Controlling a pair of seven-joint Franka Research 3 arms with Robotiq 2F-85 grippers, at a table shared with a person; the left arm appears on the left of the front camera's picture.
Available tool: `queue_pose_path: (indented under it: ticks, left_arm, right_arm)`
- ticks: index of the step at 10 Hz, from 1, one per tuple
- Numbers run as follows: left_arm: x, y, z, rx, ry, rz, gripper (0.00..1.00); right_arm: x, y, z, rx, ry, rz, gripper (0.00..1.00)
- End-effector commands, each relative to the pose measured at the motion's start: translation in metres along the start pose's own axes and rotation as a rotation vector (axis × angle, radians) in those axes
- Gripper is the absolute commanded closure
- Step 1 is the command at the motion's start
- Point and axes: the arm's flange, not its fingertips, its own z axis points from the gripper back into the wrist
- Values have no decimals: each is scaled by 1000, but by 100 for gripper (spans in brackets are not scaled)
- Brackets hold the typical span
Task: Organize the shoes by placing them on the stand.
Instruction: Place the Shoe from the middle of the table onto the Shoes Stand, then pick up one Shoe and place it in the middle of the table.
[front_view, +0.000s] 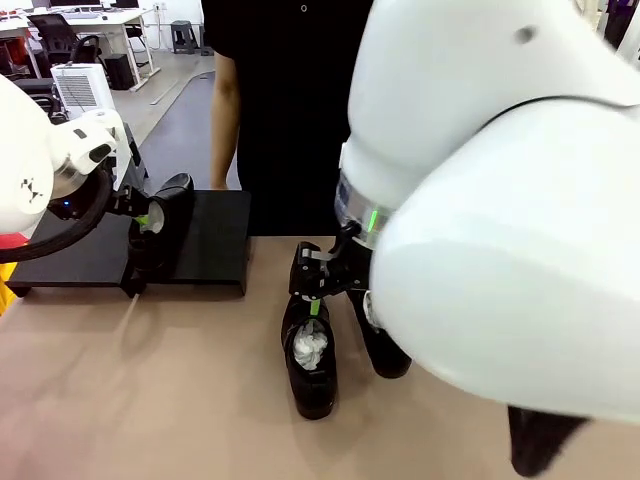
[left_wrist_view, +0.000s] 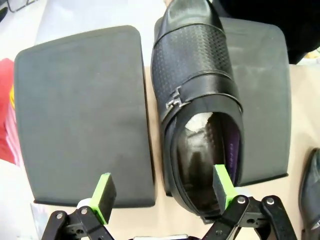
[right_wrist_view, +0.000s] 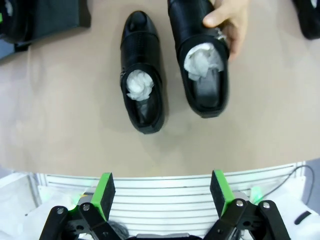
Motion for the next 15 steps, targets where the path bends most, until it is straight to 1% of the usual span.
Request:
queue_pose_path:
  ticks: [1, 3, 5, 6, 7, 8, 15]
  left_arm:
    - [4, 3, -1, 1, -14, 0, 0]
    - [4, 3, -1, 1, -14, 0, 0]
    - [4, 3, -1, 1, -14, 0, 0]
    - [4, 3, -1, 1, -14, 0, 0]
    - [4, 3, -1, 1, -14, 0, 0]
    - [4, 3, -1, 1, -14, 0, 0]
    - [4, 3, -1, 1, -14, 0, 0]
  right_arm:
    - [-23, -26, 25, 61, -4, 33, 0]
    - [-36, -26, 36, 52, 50, 60, 0]
    - [-37, -24, 37, 51, 67, 67, 0]
    - [-37, -25, 36, 28, 68, 74, 0]
    - [-35, -26, 34, -27, 70, 91, 0]
    - [-42, -21, 40, 32, 44, 48, 0]
    - [-42, -21, 40, 32, 44, 48, 0]
